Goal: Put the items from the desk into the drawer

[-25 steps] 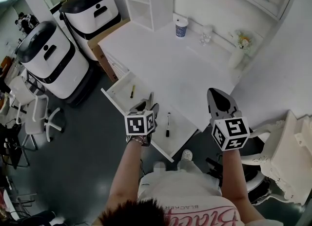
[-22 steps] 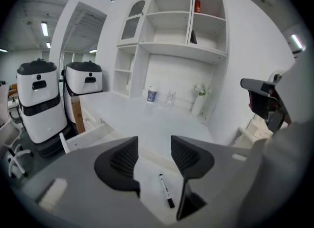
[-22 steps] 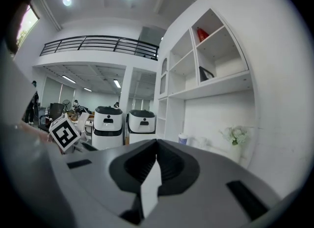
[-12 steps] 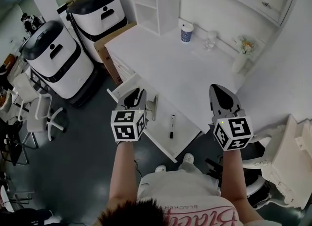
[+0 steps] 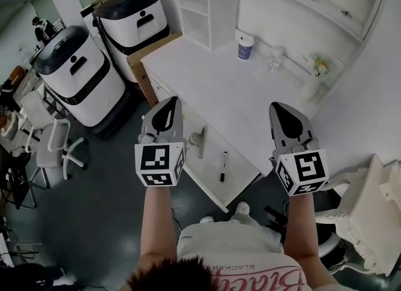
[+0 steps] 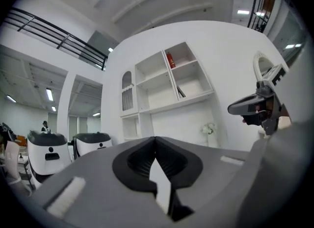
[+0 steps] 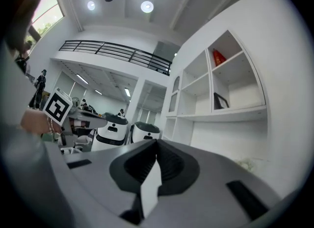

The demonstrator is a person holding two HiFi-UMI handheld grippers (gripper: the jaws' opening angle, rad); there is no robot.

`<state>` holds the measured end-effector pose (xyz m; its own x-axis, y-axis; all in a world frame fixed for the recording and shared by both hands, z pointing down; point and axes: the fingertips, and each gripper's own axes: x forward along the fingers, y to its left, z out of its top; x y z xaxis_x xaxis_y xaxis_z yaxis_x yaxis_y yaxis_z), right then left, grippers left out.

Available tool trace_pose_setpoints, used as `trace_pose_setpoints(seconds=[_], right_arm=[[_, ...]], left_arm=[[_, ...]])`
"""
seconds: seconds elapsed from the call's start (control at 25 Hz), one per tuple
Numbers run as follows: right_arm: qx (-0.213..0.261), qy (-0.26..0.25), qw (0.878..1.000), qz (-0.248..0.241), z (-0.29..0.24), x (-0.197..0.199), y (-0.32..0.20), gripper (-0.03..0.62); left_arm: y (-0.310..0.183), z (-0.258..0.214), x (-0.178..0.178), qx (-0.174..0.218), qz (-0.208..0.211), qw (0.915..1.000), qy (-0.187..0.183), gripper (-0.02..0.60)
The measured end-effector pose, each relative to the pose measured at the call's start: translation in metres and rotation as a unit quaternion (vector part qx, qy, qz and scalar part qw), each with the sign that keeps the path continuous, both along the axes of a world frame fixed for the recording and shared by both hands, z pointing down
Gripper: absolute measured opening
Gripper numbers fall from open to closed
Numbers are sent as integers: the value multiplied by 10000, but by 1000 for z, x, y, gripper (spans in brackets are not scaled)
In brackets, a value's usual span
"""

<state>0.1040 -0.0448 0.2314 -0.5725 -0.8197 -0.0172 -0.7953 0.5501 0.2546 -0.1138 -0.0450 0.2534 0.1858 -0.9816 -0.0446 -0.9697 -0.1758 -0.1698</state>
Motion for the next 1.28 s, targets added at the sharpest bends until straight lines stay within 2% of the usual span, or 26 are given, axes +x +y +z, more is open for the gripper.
trace_pose_setpoints(seconds=[0.24,0.52,0.92,1.28], right_arm=[[332,-384,9987,-55,-36,2,4,8],[556,-429,9975,-28,-59,9,4,8],[706,-255,9972,-10,-68,11,2,8],[791,24,9969,5,-63,5,2,8]], left_arm=[[10,-52,5,790,57,9967,-148,9],[22,-99,7,1414,167,9898,-42,9],[26,-114,7,1655,213,9860,55,9],[26,-116,4,1628,165,9865,80,9]])
